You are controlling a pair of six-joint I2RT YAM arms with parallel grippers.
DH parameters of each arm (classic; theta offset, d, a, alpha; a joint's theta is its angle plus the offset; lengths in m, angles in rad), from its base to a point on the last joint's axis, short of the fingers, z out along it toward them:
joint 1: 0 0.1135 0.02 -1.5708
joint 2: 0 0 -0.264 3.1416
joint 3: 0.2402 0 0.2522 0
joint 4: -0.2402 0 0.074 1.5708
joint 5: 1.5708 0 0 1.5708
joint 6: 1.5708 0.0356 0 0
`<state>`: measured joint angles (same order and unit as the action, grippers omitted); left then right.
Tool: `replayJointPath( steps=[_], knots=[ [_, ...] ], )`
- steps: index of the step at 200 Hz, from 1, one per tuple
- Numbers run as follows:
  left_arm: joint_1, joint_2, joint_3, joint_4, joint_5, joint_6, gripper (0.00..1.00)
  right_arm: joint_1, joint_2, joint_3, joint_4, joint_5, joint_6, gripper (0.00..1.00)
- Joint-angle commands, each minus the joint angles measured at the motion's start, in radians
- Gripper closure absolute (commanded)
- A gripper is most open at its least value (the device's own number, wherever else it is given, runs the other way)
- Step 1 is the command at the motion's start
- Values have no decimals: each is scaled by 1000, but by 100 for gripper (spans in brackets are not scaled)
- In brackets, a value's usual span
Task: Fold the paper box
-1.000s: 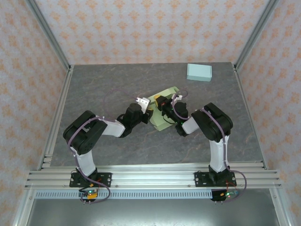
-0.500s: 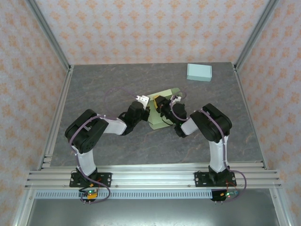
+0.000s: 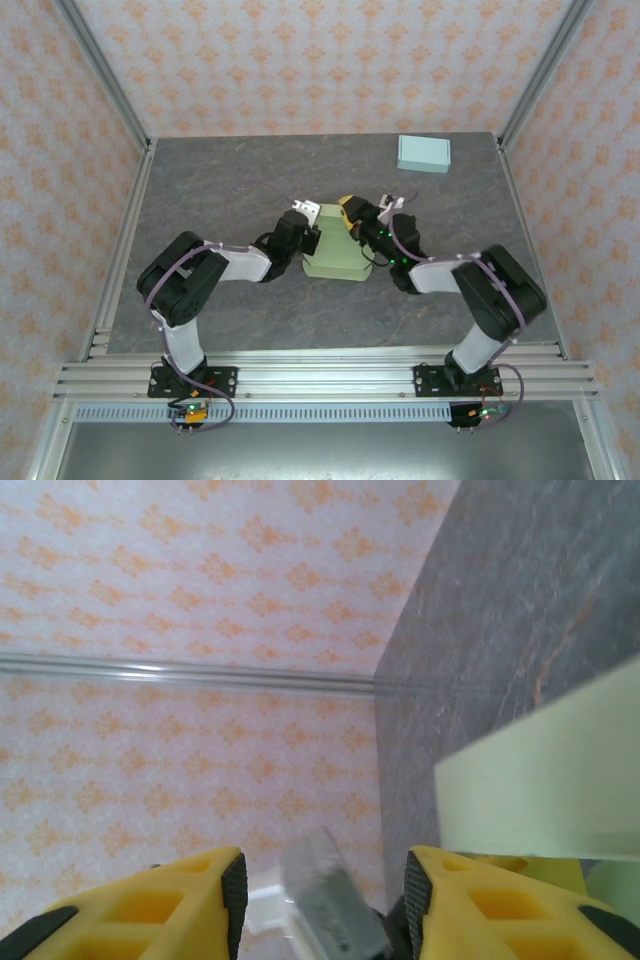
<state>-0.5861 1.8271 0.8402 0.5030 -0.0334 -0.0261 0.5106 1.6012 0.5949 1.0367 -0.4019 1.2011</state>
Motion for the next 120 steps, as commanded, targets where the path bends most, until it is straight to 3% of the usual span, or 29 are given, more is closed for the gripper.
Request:
replayJointPath(
  steps=[1,29,42,59,77,120],
  knots=[
    [20,-58,5,-86,49,53,100,-56,-146,29,-377,-46,-182,53],
    [42,-93,-15,-118,91,94,100,-97,-300,140,-737,-73,-457,52],
    [54,-102,-28,-124,101,107,100,-114,-298,237,-916,-74,-594,44],
    [66,-117,-40,-137,115,130,100,-136,-166,452,-1228,-132,-800,40],
    [71,-124,-58,-119,144,153,100,-137,26,687,-1471,-270,-997,46],
    [72,-101,-74,-76,184,160,100,-132,264,897,-1593,-446,-1195,48]
  ],
)
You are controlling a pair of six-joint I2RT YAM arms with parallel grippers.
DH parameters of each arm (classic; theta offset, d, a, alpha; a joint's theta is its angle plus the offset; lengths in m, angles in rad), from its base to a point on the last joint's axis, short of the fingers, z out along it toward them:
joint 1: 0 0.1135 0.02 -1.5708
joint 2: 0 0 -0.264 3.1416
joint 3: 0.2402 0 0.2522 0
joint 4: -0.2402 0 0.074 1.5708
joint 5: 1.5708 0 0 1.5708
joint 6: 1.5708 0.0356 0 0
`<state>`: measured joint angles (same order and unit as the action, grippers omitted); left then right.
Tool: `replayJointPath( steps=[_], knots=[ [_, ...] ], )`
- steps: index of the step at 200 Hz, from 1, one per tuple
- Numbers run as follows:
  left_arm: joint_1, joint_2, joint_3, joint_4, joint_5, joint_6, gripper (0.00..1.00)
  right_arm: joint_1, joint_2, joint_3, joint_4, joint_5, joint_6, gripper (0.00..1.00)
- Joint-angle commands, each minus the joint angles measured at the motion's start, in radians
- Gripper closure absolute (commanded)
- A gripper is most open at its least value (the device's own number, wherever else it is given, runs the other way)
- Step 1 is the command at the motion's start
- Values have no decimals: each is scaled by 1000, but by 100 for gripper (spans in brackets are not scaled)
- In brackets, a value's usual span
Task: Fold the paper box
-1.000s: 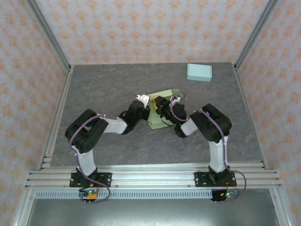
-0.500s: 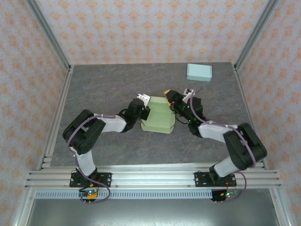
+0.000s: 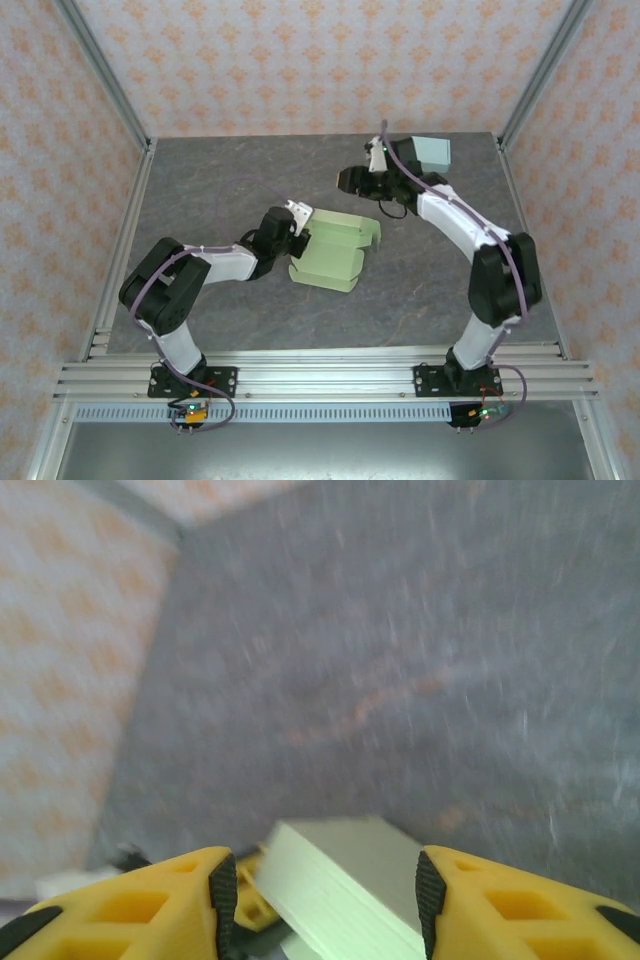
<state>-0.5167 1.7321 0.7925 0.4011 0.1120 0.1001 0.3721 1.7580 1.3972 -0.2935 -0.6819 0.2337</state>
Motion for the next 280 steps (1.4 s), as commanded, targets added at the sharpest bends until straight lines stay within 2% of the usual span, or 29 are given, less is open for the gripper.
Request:
replayJointPath(
  steps=[1,16,38,80,119,175,200,225,244,280],
  knots=[
    [3,-4,-27,28,39,33,99,7,110,101,-269,-167,-232,48],
    [2,18,-28,51,43,32,98,23,177,172,-349,-179,-287,45],
    [3,47,-7,59,50,25,97,41,224,194,-367,-176,-295,44],
    [3,72,-2,120,45,16,90,62,293,236,-423,-98,-300,55],
    [1,115,7,172,40,-14,85,62,287,205,-372,-115,-236,60],
    [-23,168,-11,257,29,-19,79,62,285,132,-282,-223,-134,63],
    [-25,196,-19,285,38,-13,82,60,283,111,-270,-275,-140,62],
    [-25,250,-28,345,41,-31,94,54,282,103,-275,-273,-161,61],
    [-26,240,-37,354,37,-35,100,46,275,94,-242,-288,-134,60],
    [-26,220,-58,376,12,-36,100,36,245,64,-192,-231,-83,55]
  ],
)
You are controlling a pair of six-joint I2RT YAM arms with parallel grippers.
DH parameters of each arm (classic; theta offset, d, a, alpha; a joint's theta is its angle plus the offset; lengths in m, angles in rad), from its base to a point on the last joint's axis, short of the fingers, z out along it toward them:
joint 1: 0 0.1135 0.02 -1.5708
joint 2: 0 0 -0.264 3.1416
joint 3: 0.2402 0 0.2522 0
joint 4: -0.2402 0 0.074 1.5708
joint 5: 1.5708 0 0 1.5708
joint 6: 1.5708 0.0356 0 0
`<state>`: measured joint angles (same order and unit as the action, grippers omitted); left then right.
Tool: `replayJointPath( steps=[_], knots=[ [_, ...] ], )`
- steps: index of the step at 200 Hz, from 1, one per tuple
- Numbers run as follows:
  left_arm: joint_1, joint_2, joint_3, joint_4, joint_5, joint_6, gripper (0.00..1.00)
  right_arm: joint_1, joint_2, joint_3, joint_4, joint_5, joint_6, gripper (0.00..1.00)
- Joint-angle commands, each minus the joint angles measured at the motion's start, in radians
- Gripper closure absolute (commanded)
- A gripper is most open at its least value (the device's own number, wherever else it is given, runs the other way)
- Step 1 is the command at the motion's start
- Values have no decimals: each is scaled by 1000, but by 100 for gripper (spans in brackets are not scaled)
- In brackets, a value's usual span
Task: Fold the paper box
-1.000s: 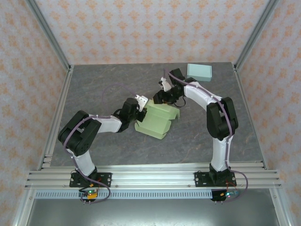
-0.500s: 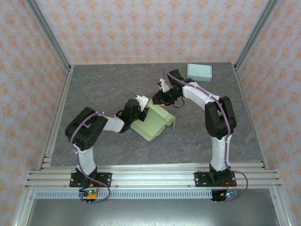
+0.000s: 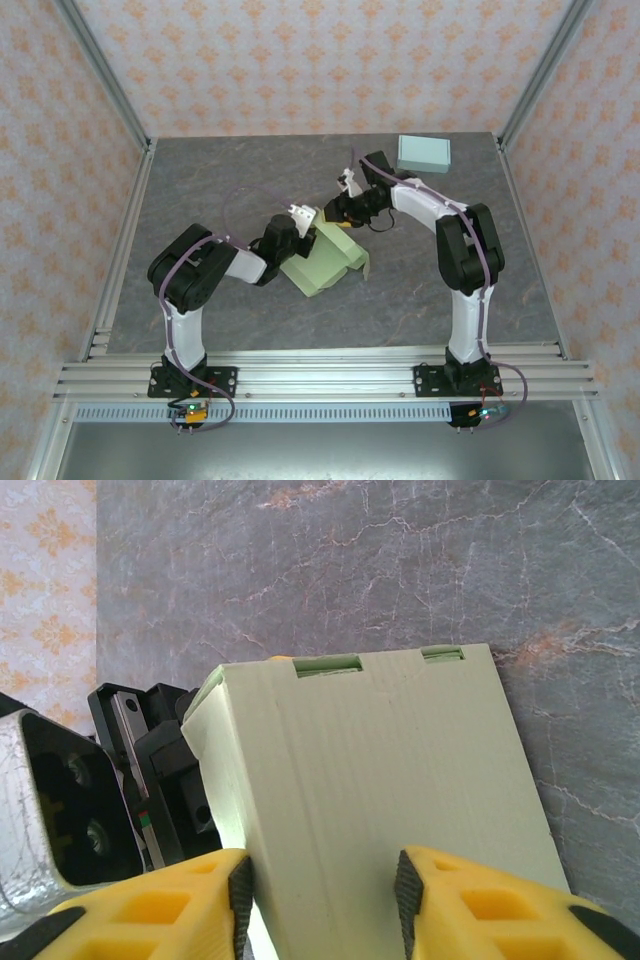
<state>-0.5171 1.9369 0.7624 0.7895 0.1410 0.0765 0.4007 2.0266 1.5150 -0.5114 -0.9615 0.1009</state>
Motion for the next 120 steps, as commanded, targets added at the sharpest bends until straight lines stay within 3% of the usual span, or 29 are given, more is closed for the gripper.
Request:
replayJointPath(
  steps=[1,33,61,120],
  knots=[
    [-26,14,-28,-14,-20,-13,100,7,-25,-58,33,49,54,55],
    [-29,-10,-54,-24,-96,-44,100,-15,-107,-161,189,96,131,51],
    [-28,-71,-68,-95,-135,-79,100,-40,-283,-364,517,86,185,46],
    [9,-193,-76,-249,-150,-134,100,-133,-604,-676,709,219,-81,41]
  ],
)
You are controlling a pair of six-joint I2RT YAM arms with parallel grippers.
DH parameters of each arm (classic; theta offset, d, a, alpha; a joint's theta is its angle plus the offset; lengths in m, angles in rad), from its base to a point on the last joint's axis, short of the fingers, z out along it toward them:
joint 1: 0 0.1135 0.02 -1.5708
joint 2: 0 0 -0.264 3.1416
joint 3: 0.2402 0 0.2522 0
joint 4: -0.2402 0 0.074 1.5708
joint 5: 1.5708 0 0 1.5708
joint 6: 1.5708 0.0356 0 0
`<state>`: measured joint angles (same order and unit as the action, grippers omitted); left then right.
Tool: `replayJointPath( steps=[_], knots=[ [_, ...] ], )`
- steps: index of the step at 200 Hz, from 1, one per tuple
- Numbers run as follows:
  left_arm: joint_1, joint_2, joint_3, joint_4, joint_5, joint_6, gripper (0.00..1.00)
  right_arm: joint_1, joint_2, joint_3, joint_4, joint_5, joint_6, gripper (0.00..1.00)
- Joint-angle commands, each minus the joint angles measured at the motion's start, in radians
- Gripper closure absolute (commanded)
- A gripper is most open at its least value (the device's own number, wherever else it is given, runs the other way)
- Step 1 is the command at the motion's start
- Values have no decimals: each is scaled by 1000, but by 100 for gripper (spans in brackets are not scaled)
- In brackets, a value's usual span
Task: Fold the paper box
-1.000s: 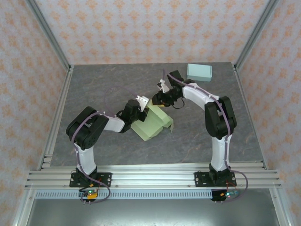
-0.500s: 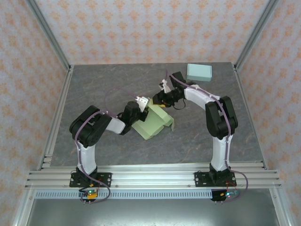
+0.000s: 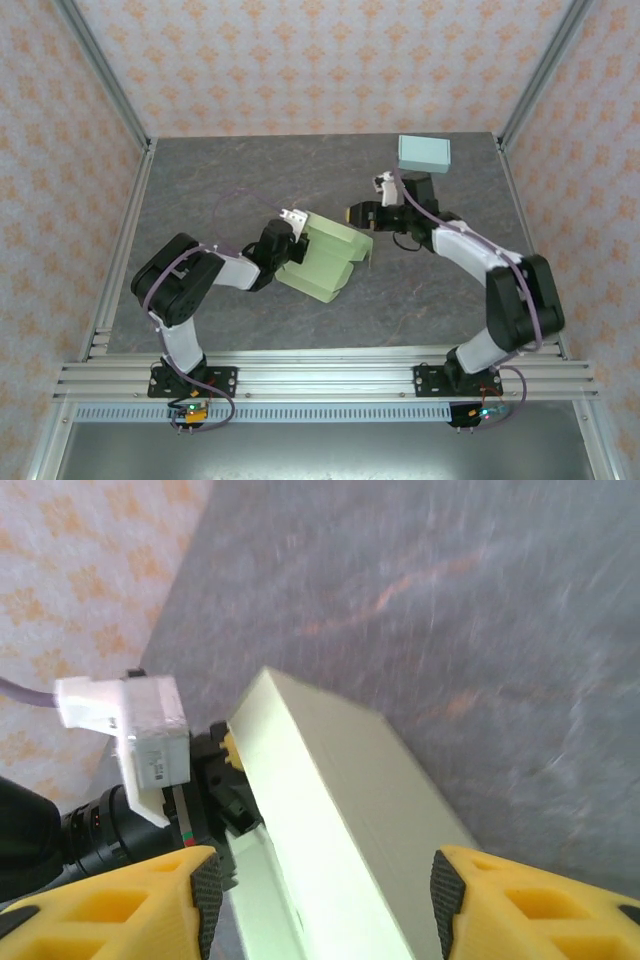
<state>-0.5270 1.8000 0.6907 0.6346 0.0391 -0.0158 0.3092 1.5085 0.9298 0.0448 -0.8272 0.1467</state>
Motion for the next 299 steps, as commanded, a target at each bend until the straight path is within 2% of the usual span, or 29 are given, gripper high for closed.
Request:
replayJointPath(
  steps=[1,23,33,54,65,78,119,149,176,183,197,211,235,262,279,299],
  knots=[
    [20,-57,-5,-93,-48,-42,100,-44,-89,-97,157,86,-130,41],
    [38,-71,-12,-107,-36,-64,100,-82,-169,-196,202,159,-230,41],
    [60,-76,-1,-139,-5,-92,100,-85,-193,-225,181,183,-329,41],
    [103,-86,28,-198,95,-144,100,-85,-184,-253,75,81,-601,42],
    [109,-92,33,-202,122,-150,100,-85,-160,-216,-6,15,-683,43],
    [115,-98,37,-202,150,-148,100,-83,-118,-185,-24,-32,-745,43],
    [121,-118,78,-244,249,-140,100,-21,20,-97,88,-46,-696,49],
    [127,-124,116,-294,259,-166,100,46,62,-109,240,-45,-590,56],
    [129,-119,147,-339,249,-192,100,80,64,-159,385,53,-528,72],
    [130,-117,154,-345,257,-190,100,90,65,-176,426,98,-509,73],
    [130,-117,159,-347,270,-197,100,107,73,-208,527,178,-457,72],
    [130,-116,159,-344,267,-214,100,122,91,-224,606,222,-407,67],
    [130,-114,162,-355,251,-232,100,145,117,-205,605,244,-420,61],
    [124,-122,165,-379,239,-249,100,169,133,-167,558,310,-482,61],
    [115,-124,163,-384,221,-258,100,193,150,-160,596,433,-476,61],
    [101,-128,171,-402,198,-289,100,240,188,-160,688,614,-424,54]
  ],
)
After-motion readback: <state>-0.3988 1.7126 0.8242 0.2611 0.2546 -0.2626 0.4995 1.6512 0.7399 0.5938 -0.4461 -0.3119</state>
